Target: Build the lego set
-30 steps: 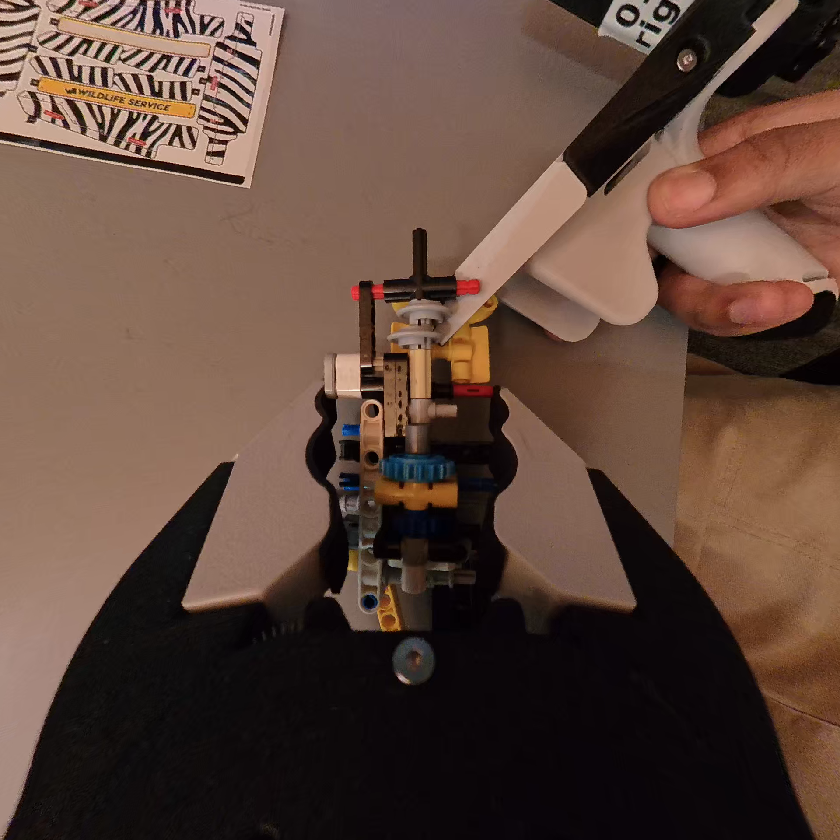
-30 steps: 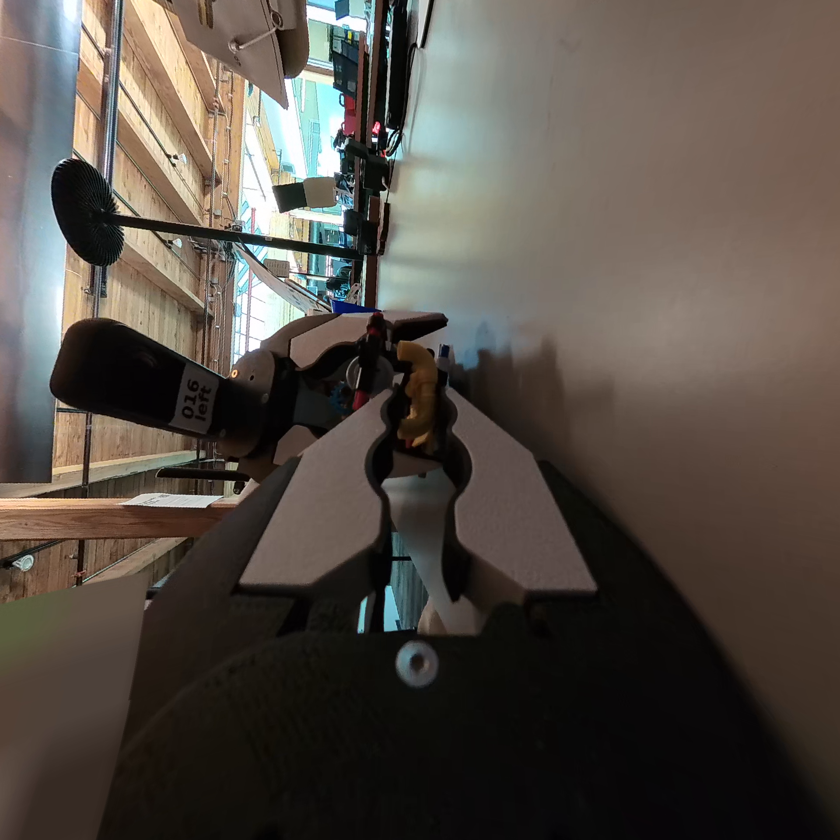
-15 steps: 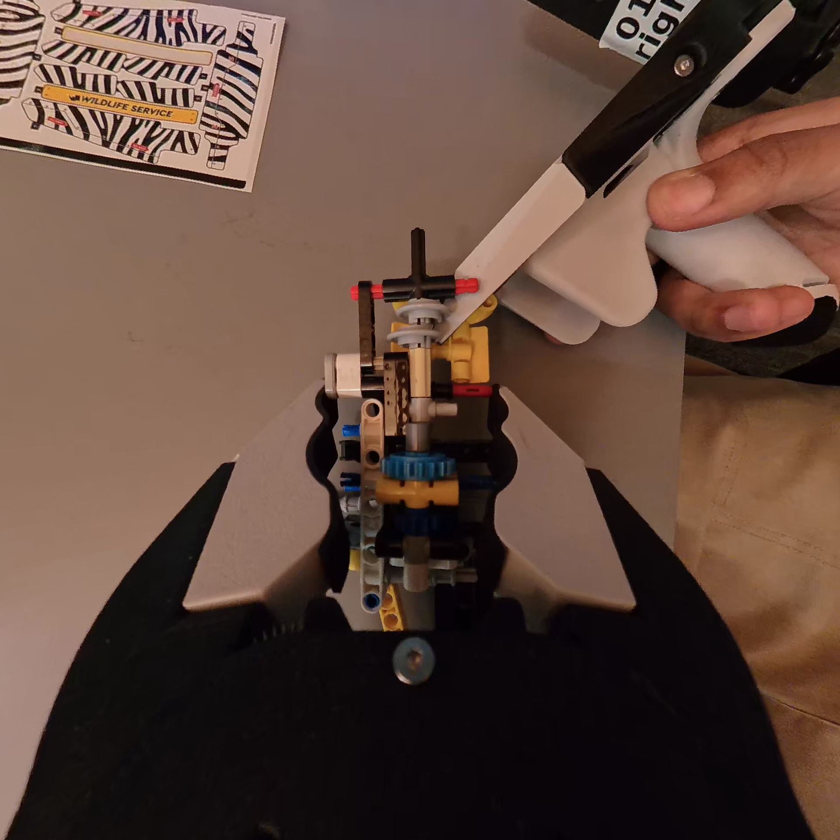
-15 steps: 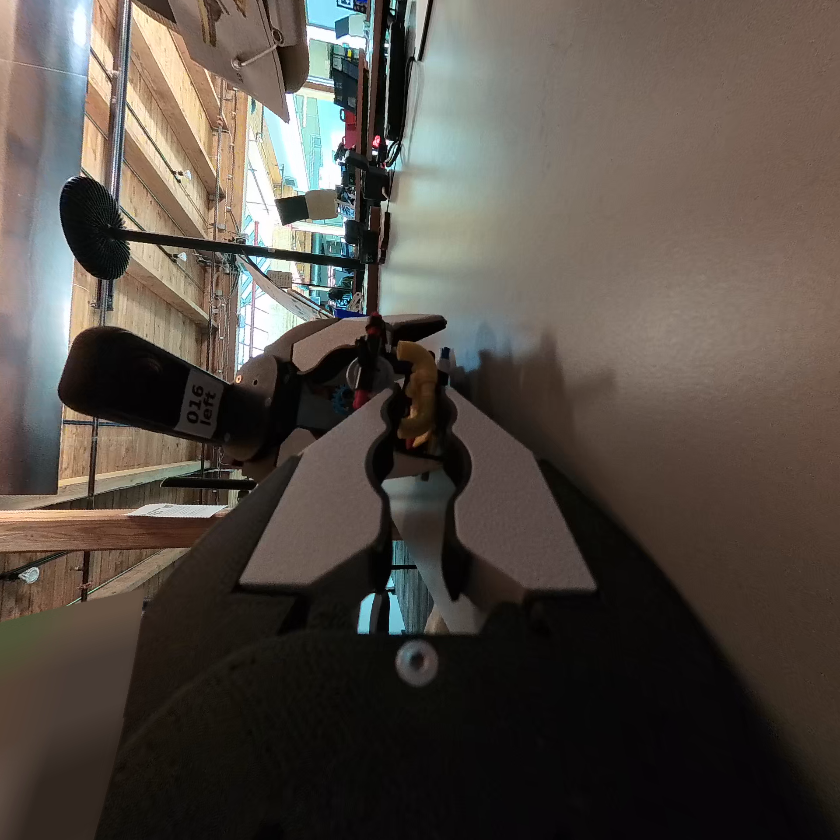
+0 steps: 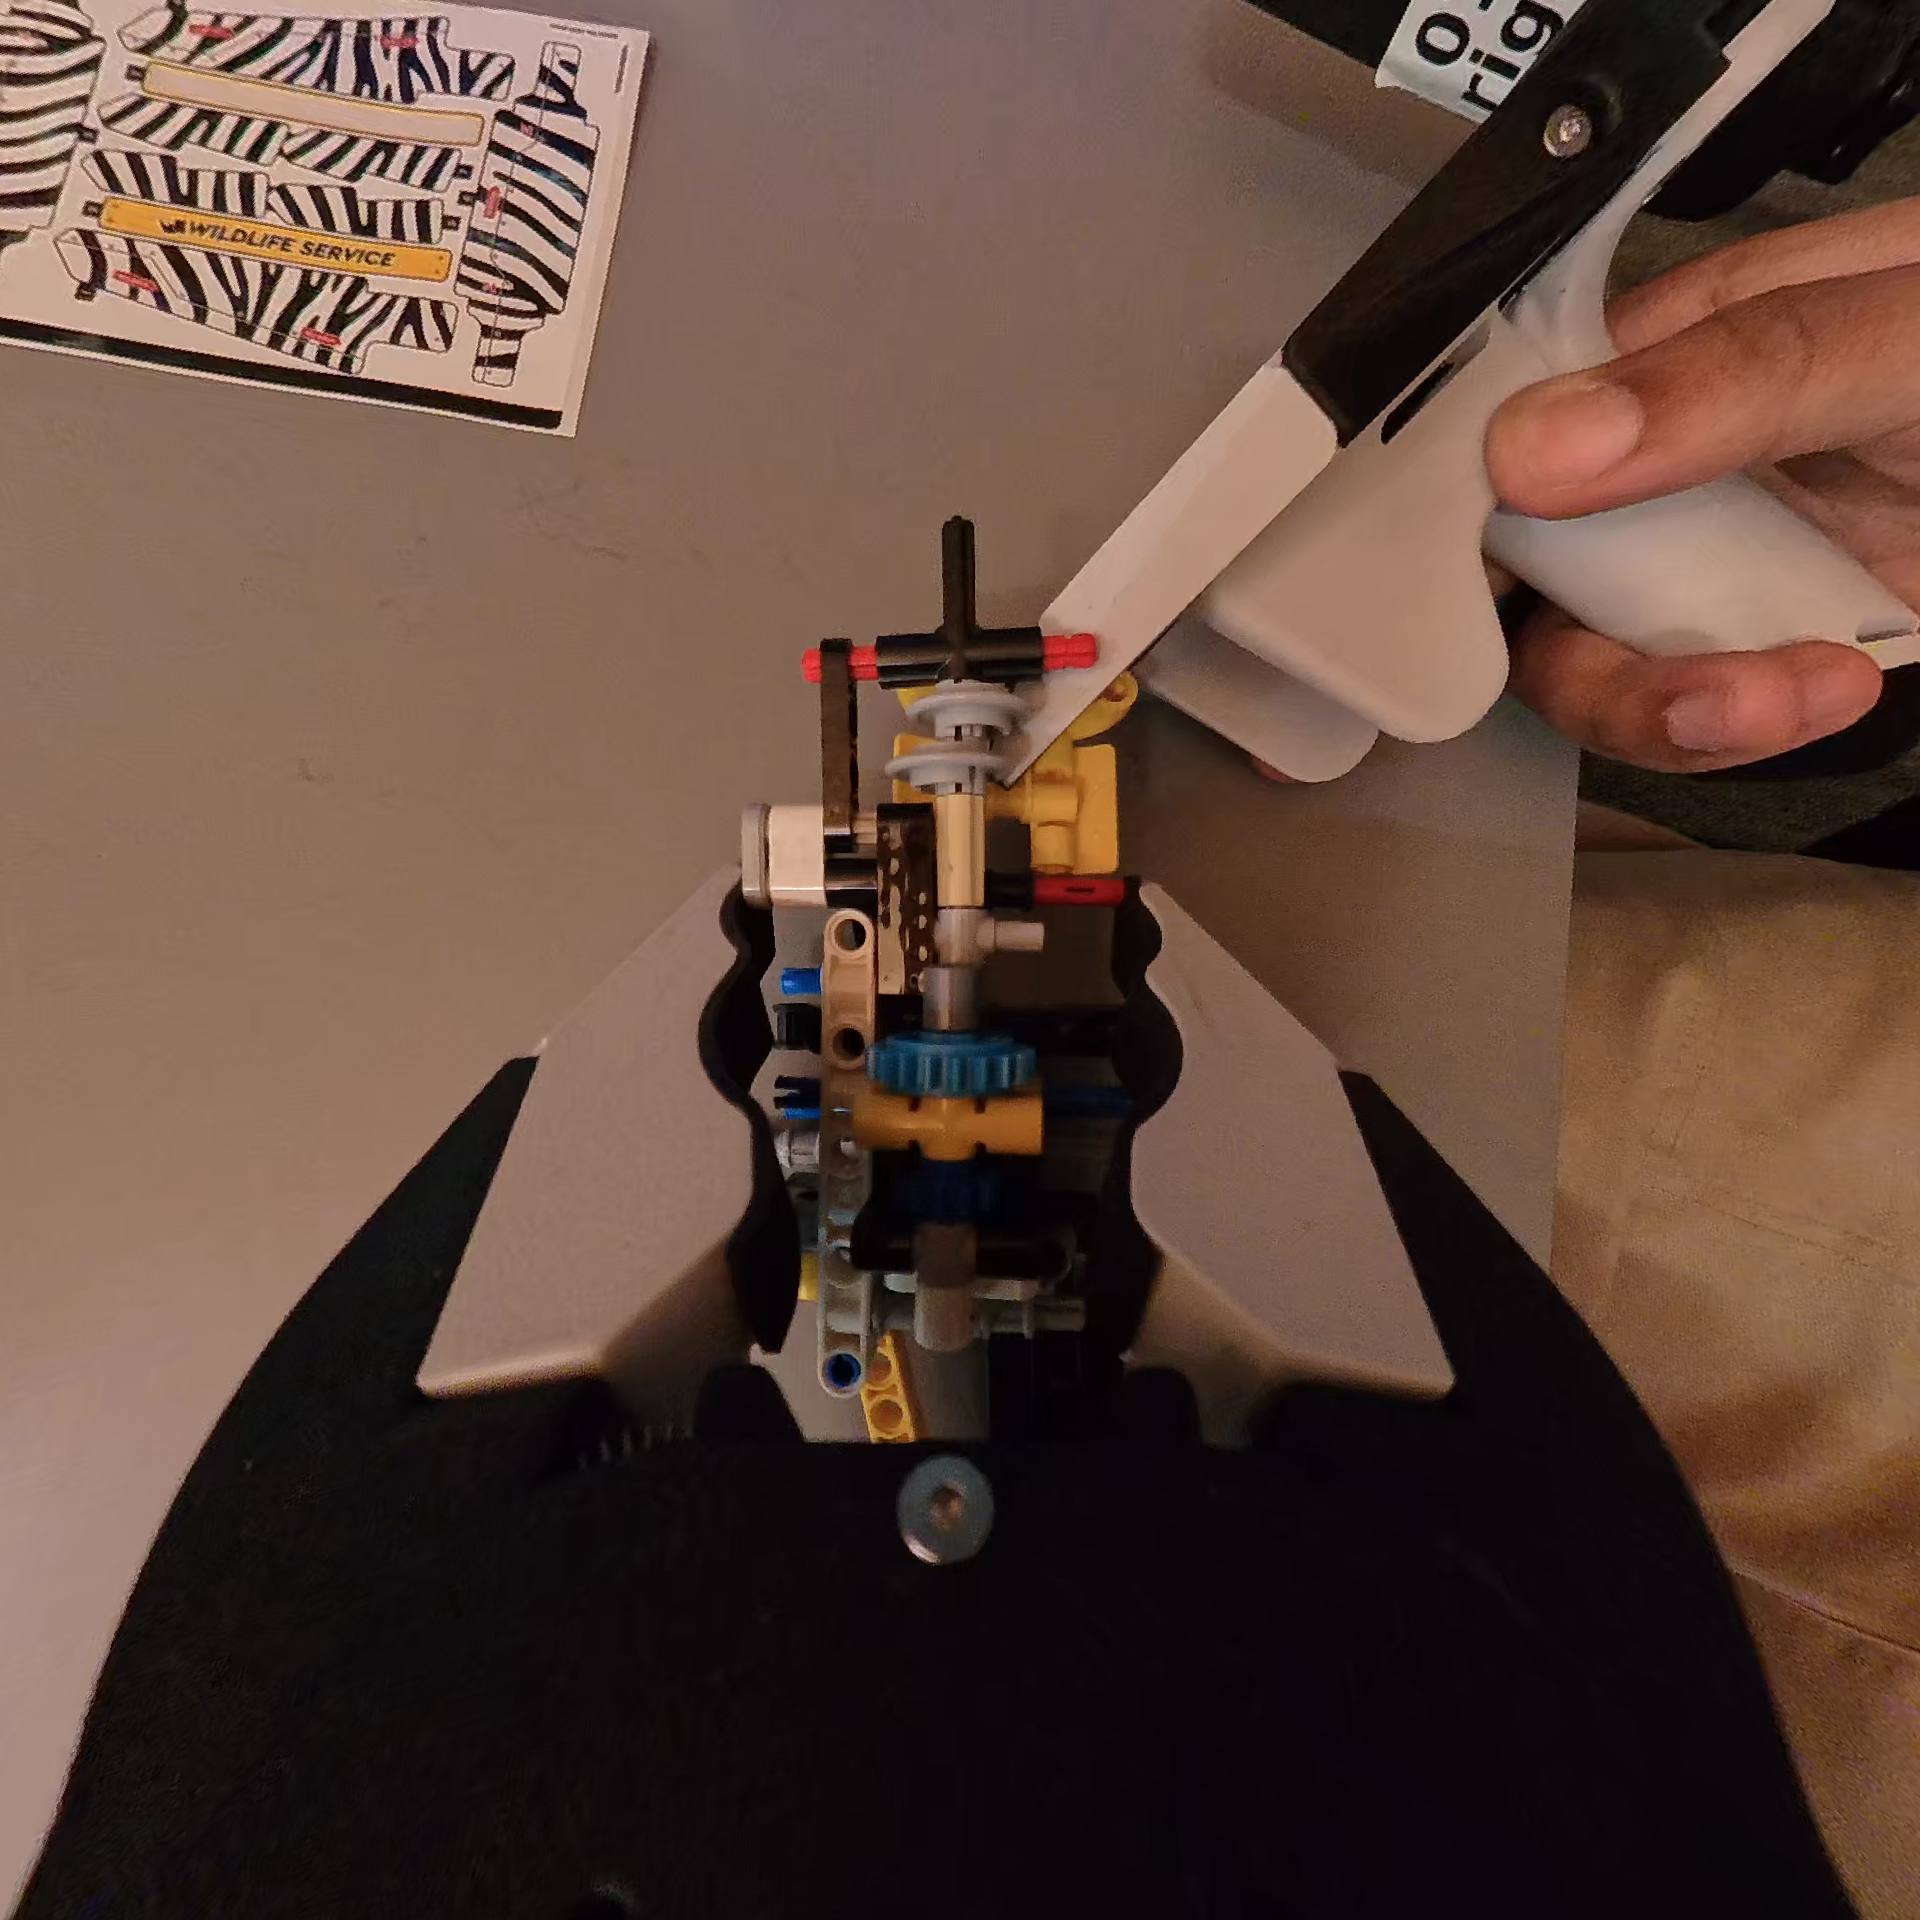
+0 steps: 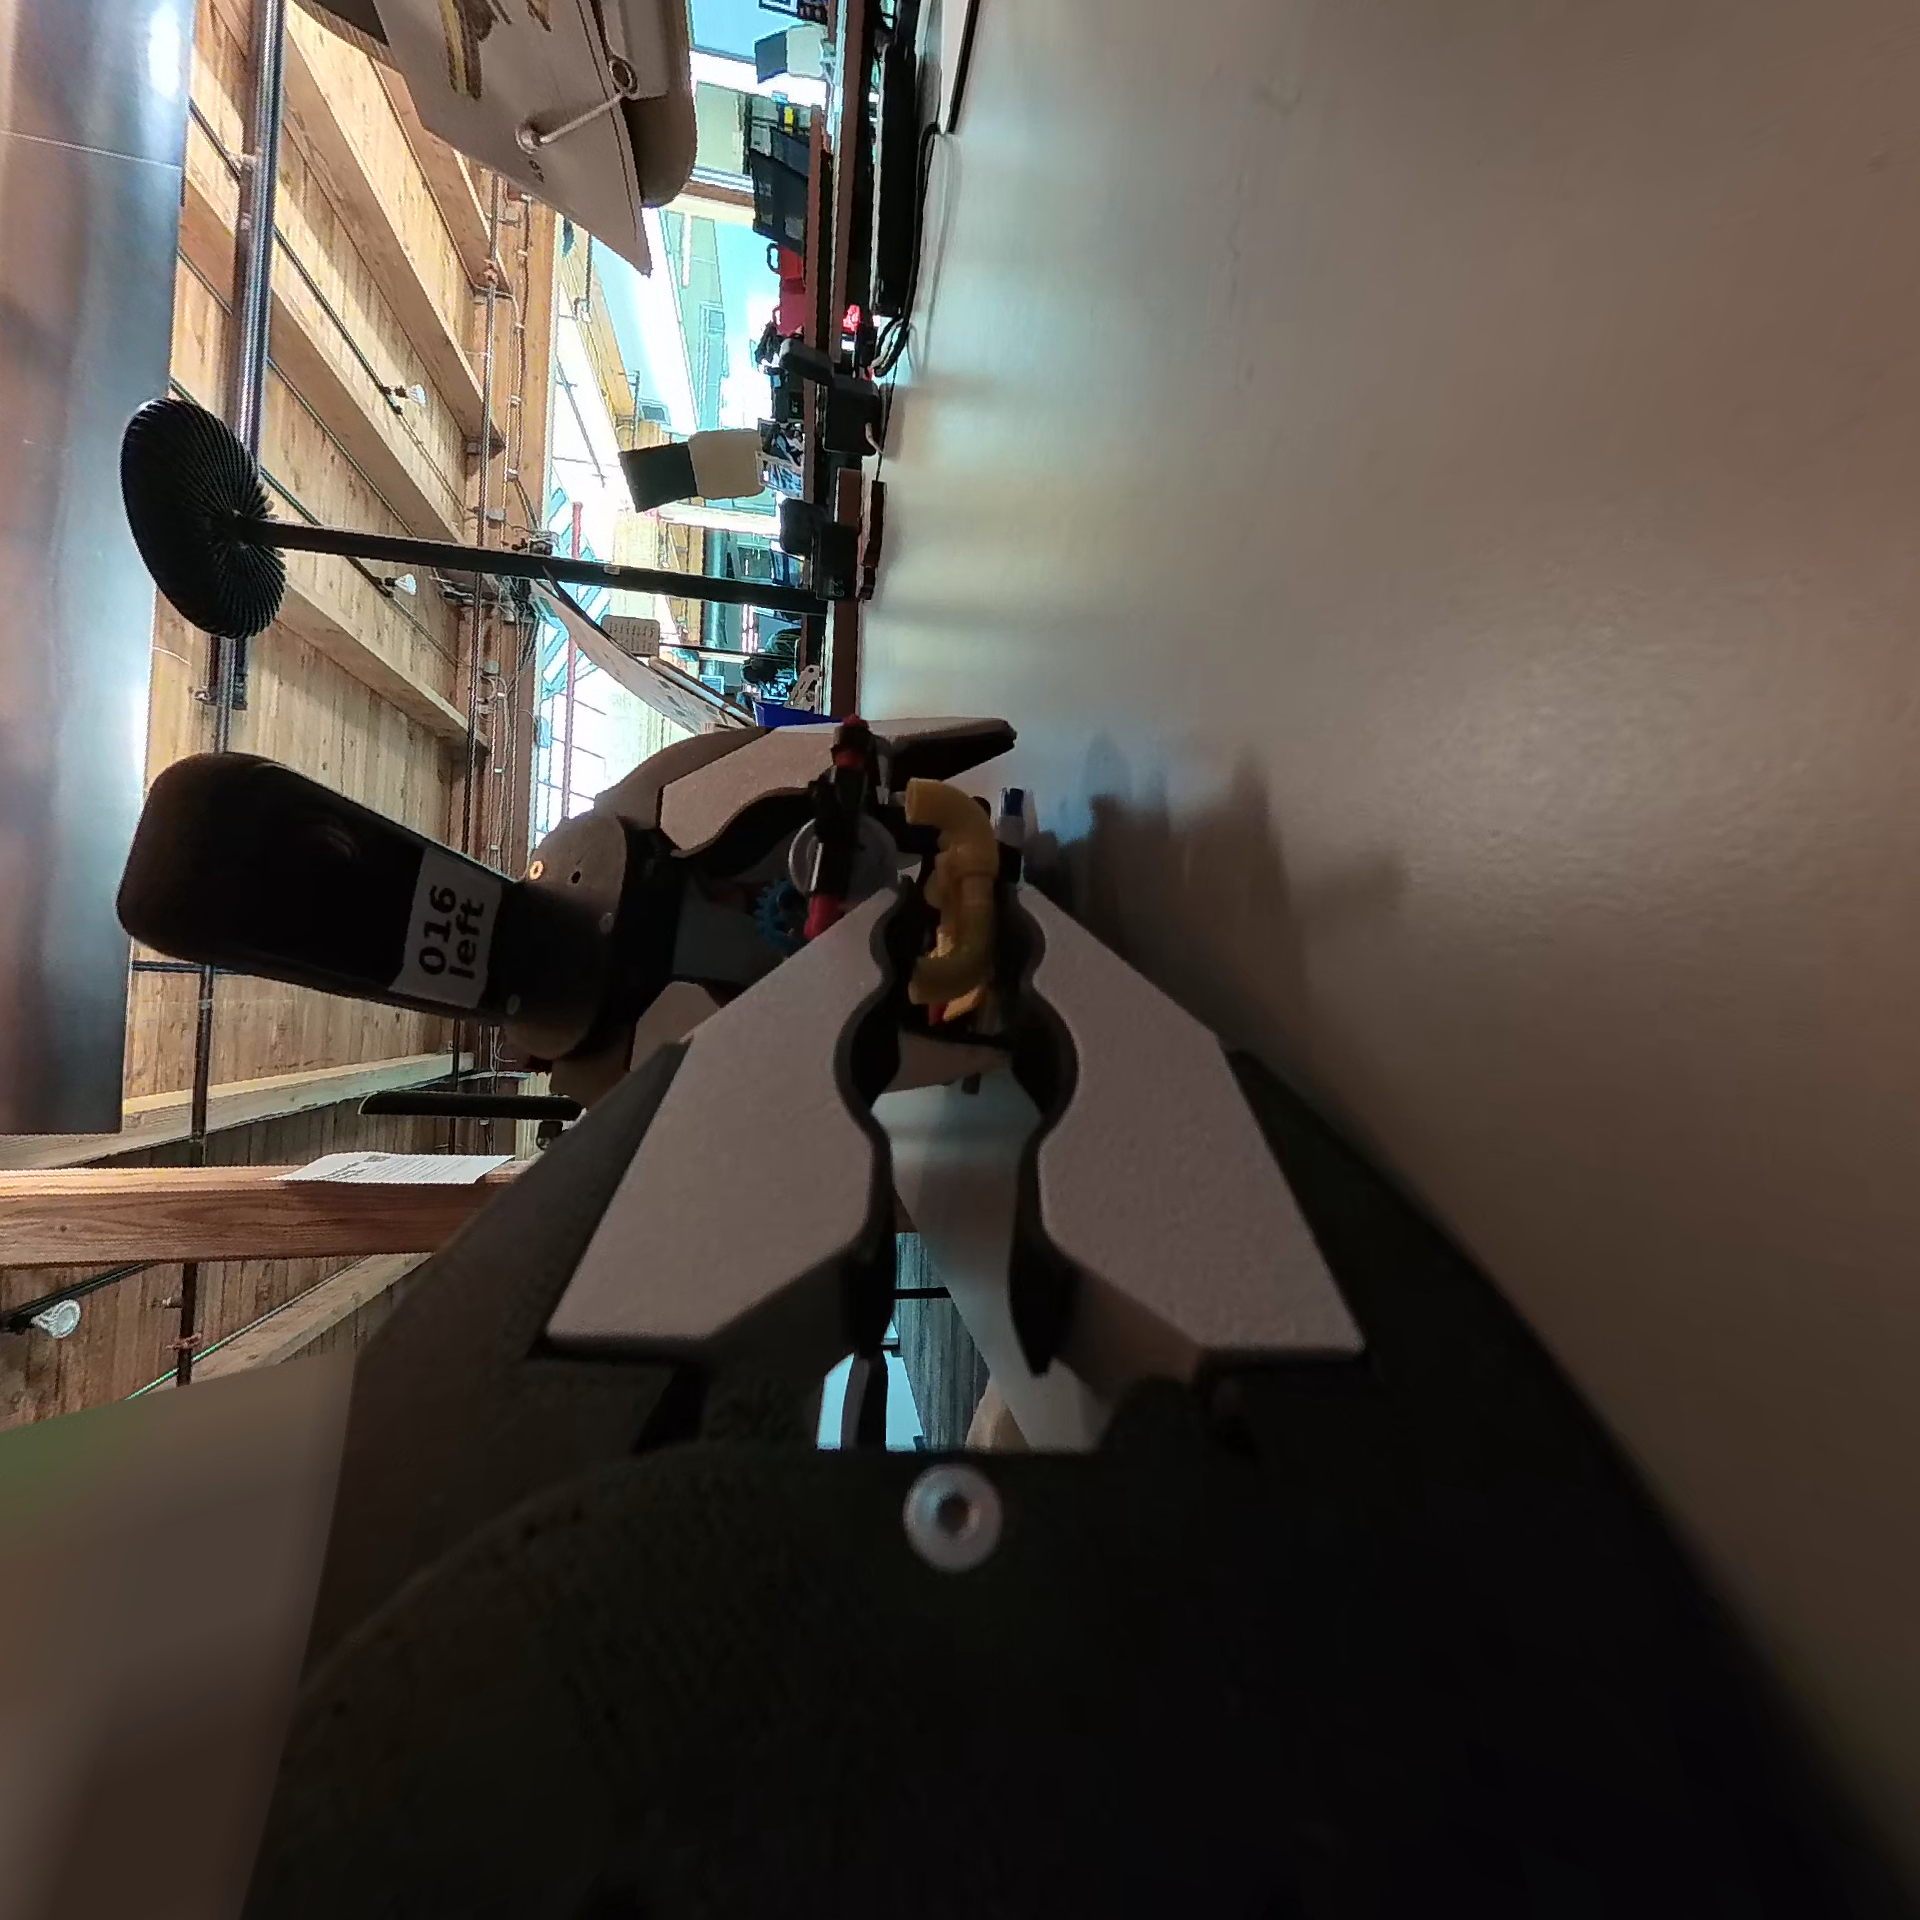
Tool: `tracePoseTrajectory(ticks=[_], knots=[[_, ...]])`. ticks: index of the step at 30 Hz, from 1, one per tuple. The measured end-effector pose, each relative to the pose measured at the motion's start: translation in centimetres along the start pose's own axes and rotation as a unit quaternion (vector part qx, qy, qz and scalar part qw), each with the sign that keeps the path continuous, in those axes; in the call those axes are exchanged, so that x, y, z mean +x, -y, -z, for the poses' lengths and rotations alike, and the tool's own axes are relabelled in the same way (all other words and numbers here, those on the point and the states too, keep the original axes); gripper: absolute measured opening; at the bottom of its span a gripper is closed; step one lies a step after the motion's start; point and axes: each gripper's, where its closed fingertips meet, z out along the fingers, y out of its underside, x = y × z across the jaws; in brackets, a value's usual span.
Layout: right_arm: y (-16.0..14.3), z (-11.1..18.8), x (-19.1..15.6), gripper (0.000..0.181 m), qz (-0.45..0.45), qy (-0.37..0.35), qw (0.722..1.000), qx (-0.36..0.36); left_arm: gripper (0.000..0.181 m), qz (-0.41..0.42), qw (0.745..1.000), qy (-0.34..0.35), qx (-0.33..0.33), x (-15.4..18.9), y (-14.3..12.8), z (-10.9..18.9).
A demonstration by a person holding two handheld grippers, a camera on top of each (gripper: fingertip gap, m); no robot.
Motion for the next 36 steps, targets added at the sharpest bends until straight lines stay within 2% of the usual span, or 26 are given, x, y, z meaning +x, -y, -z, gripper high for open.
tracePoseTrajectory(ticks=[20, 36], knots=[[-0.07, 0.09, -0.05, 0.014, -0.011, 0.003, 1.000, -0.008, 0.066, 0.000, 1.000, 0.001, -0.013, 0.02, -0.11, -0.07], [-0.16, 0.27, 0.27, 0.013, -0.028, -0.016, 0.999, -0.006, 0.071, -0.074, 0.995, 0.055, -0.030, -0.44, -0.47, -0.46]])
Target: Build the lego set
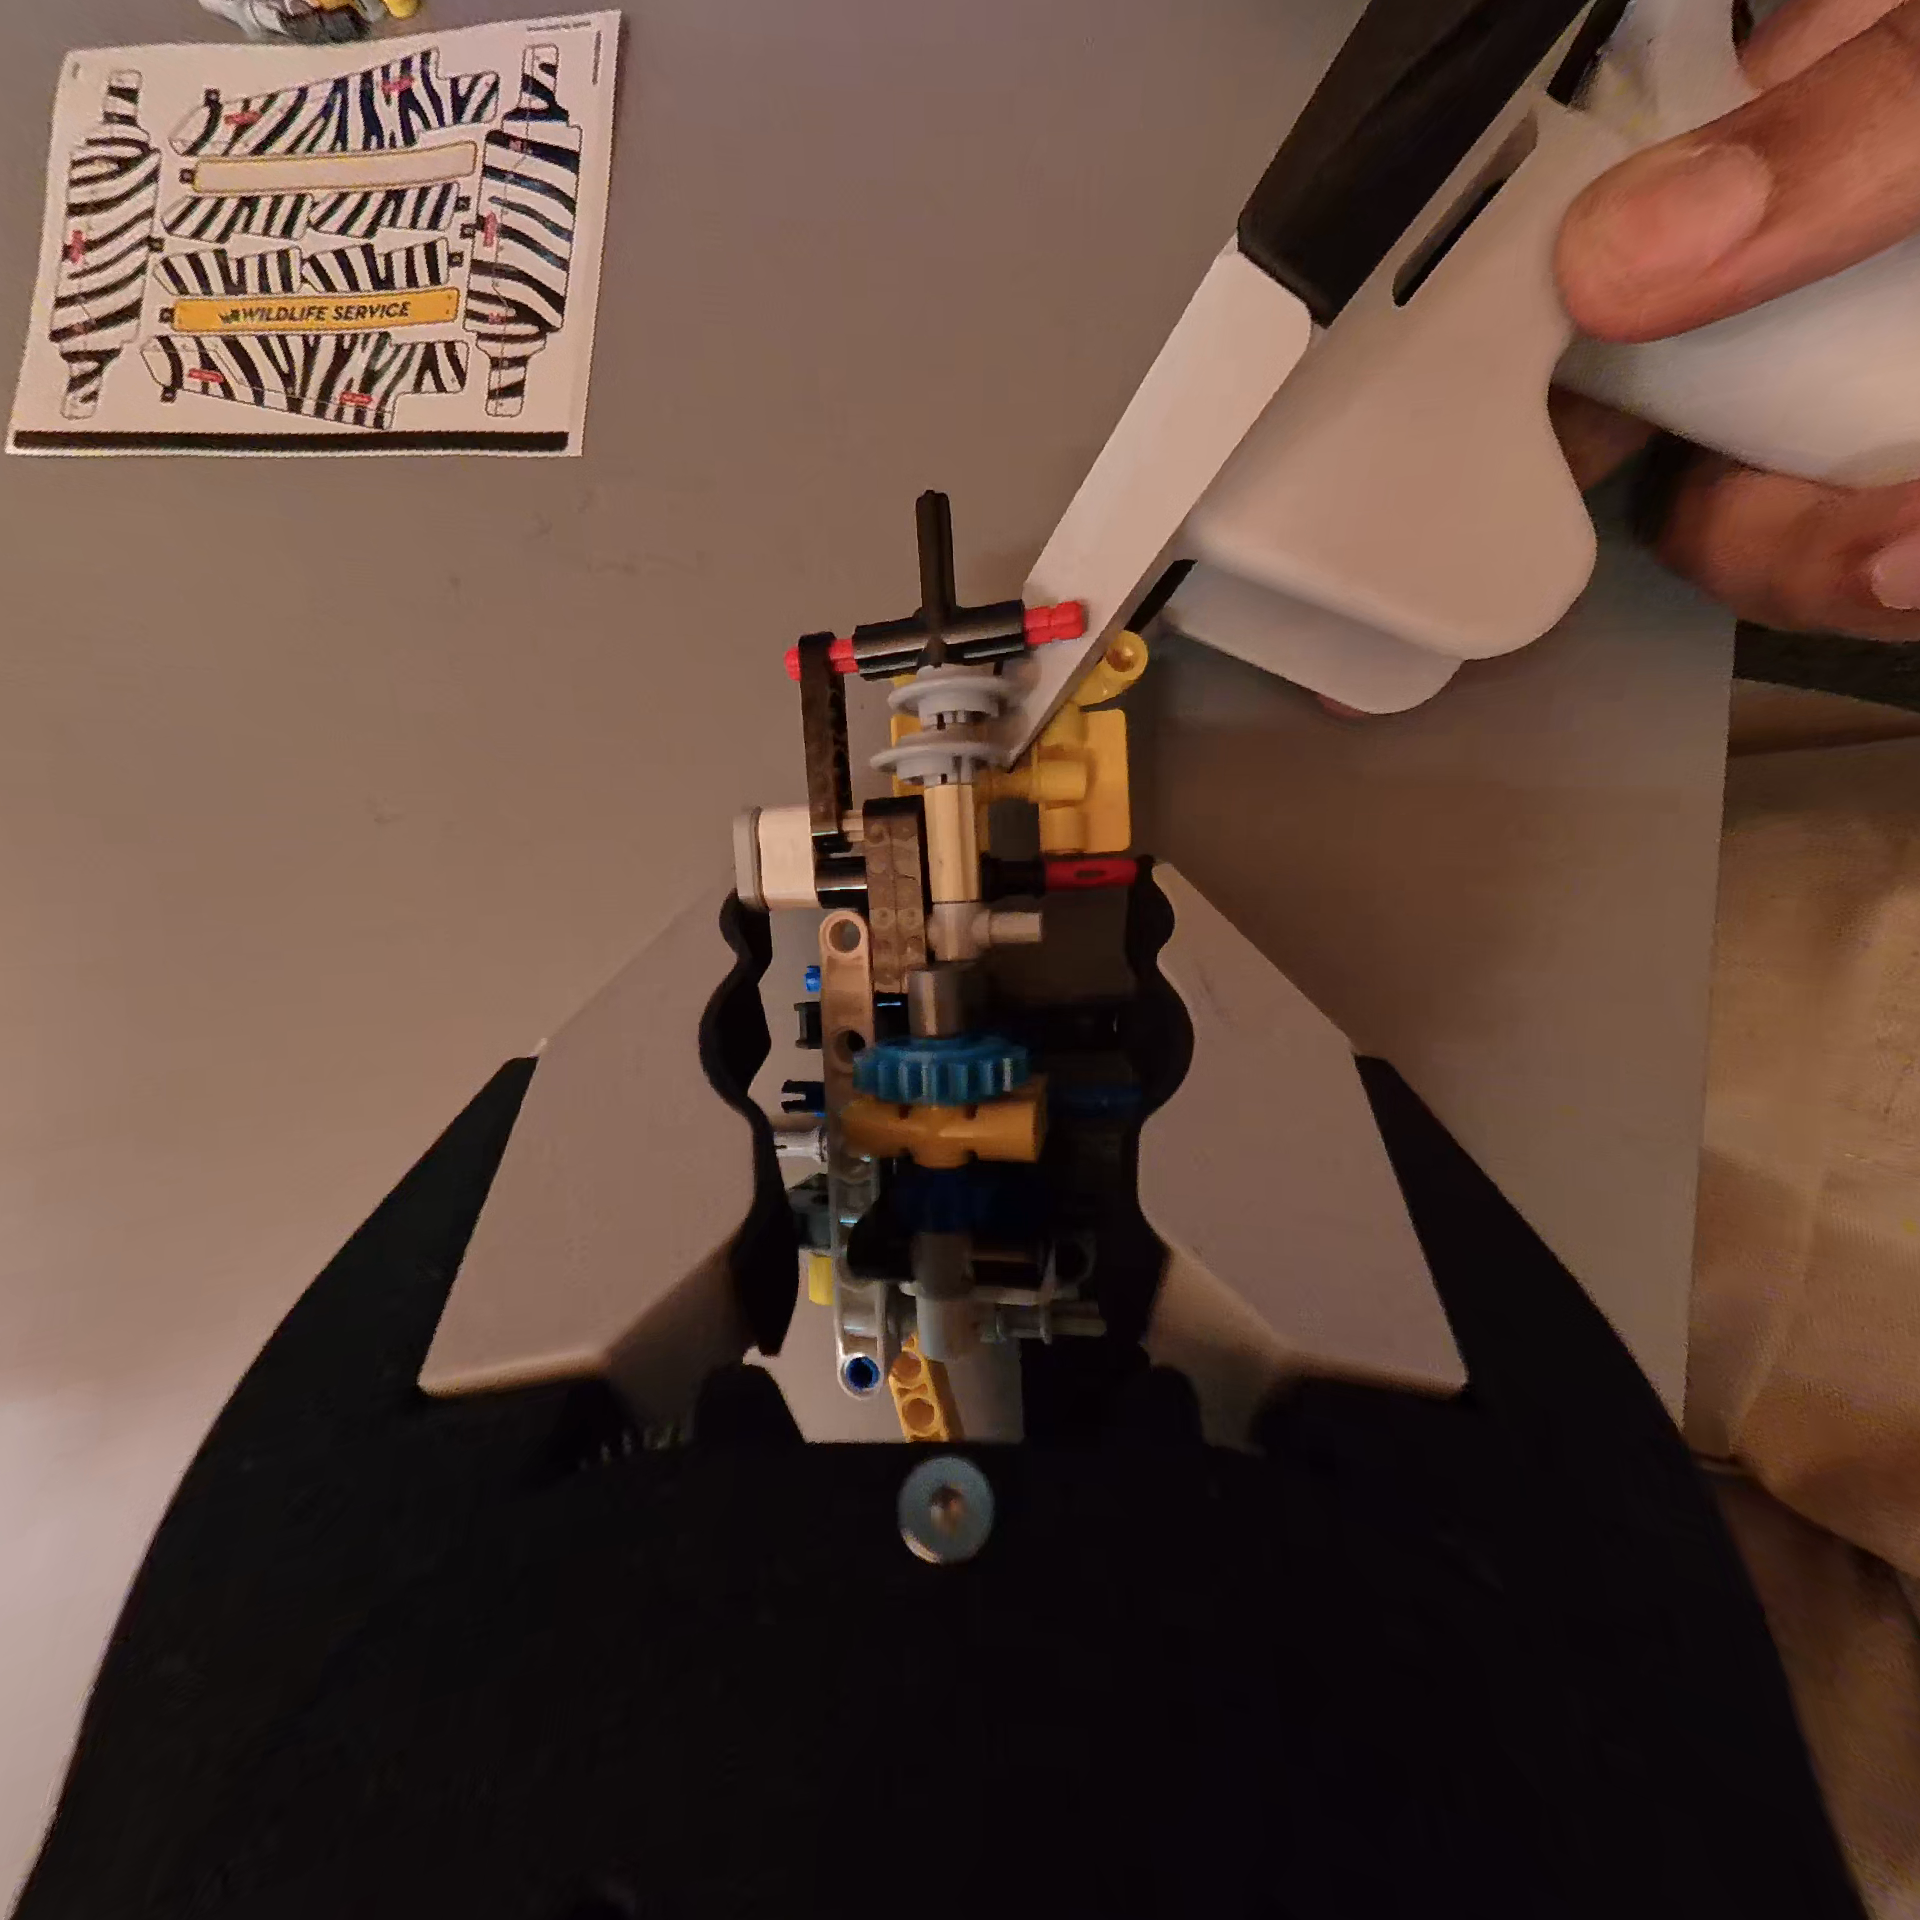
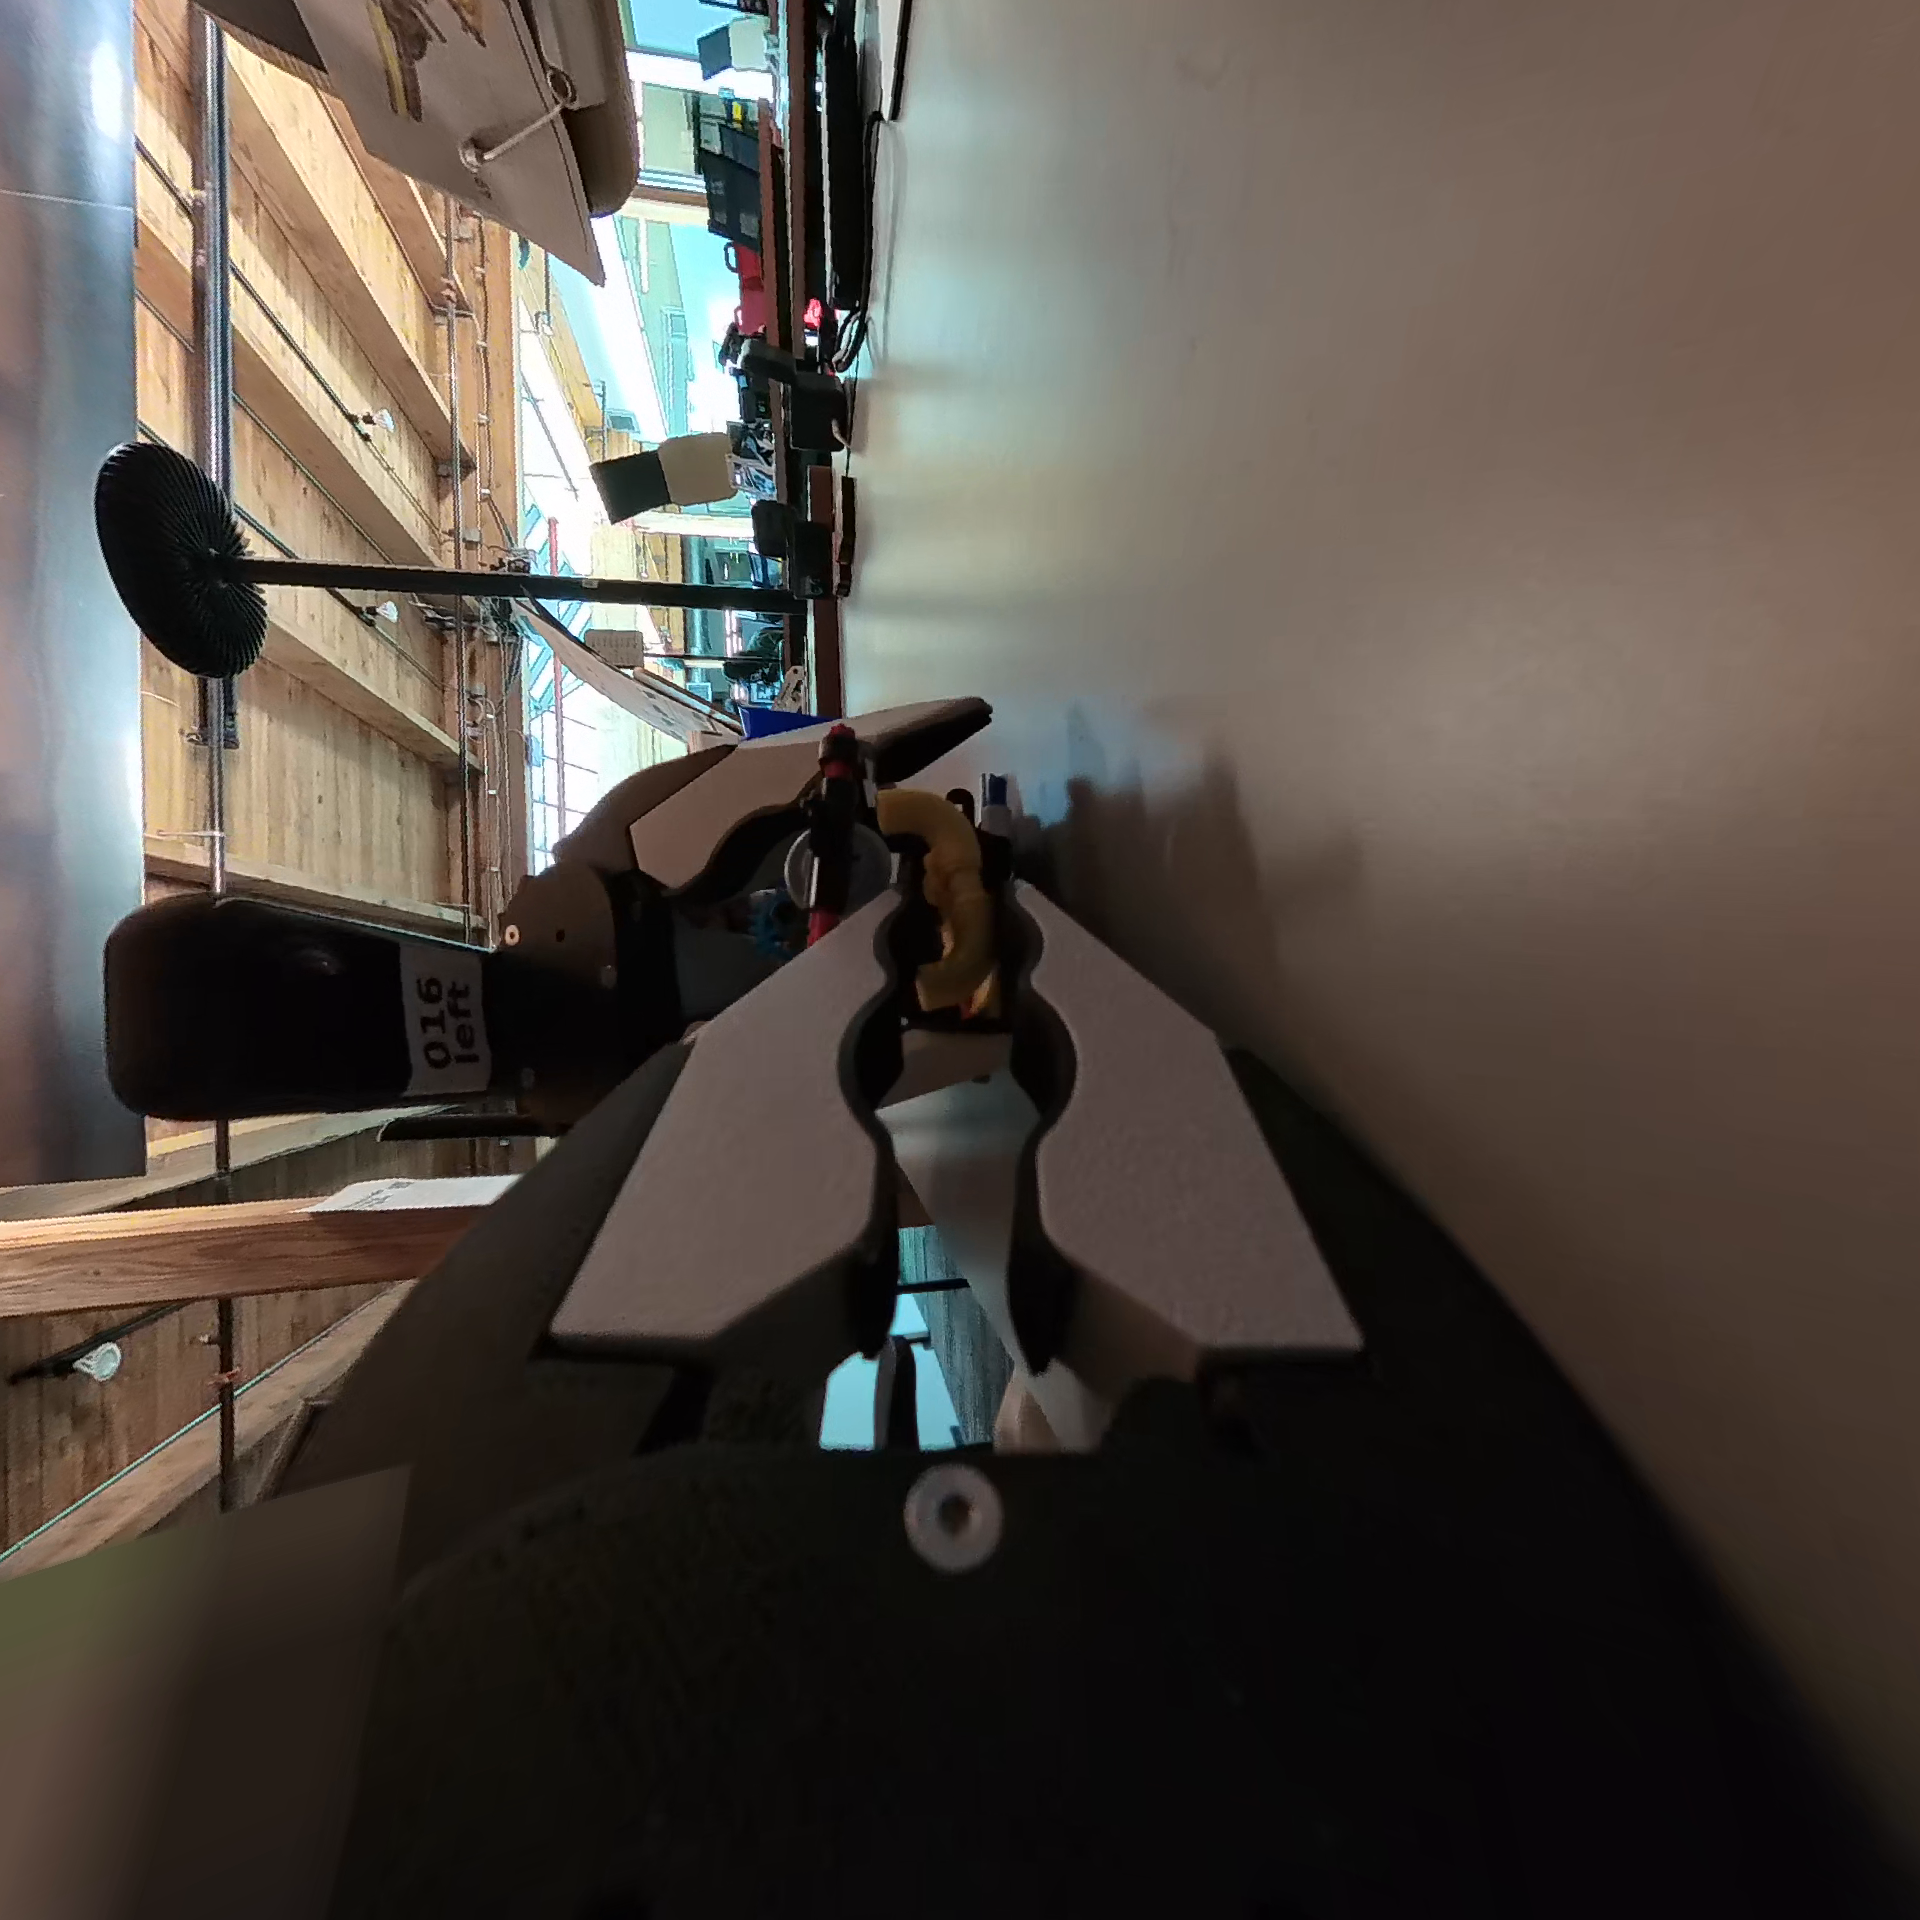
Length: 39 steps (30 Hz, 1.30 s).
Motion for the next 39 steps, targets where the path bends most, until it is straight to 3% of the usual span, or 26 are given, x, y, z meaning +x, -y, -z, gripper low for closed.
tracePoseTrajectory(ticks=[11, 17, 21, 24, 26, 28, 31, 36, 39], knots=[[-0.4, 0.4, -0.2, 0.015, 0.054, 0.011, 0.997, -0.048, 0.069, 0.021, 0.999, -0.045, 0.002, 0.5, 0.1, 0.2], [0.5, 2.0, -0.3, 0.030, 0.091, 0.014, 0.994, -0.064, 0.068, 0.028, 0.998, -0.055, 0.013, 0.7, 0.0, 0.5], [0.7, 3.0, -1.4, 0.030, 0.153, 0.027, 0.984, -0.081, 0.068, 0.033, 0.997, -0.059, 0.020, 0.7, 0.0, 0.7], [1.1, 3.8, -3.3, 0.033, 0.264, 0.044, 0.961, -0.070, 0.067, 0.048, 0.996, -0.070, 0.028, 0.8, 0.2, 0.9], [1.4, 4.2, -4.6, 0.040, 0.374, 0.041, 0.925, -0.048, 0.067, 0.067, 0.994, -0.080, 0.034, 0.7, 0.3, 1.1], [1.6, 4.4, -5.2, 0.041, 0.493, 0.018, 0.869, -0.021, 0.067, 0.088, 0.991, -0.091, 0.043, 0.5, 0.3, 1.4], [1.1, 4.5, -5.4, 0.040, 0.652, -0.010, 0.758, 0.007, 0.066, 0.120, 0.985, -0.108, 0.059, 0.1, 0.5, 1.9], [-1.5, 3.9, -5.0, 0.044, 0.797, -0.014, 0.604, 0.006, 0.065, 0.180, 0.970, -0.141, 0.083, -0.4, 0.8, 2.5], [-1.4, 3.0, -3.8, 0.036, 0.880, -0.053, 0.472, 0.026, 0.065, 0.214, 0.959, -0.155, 0.101, -0.7, 1.1, 2.9]])
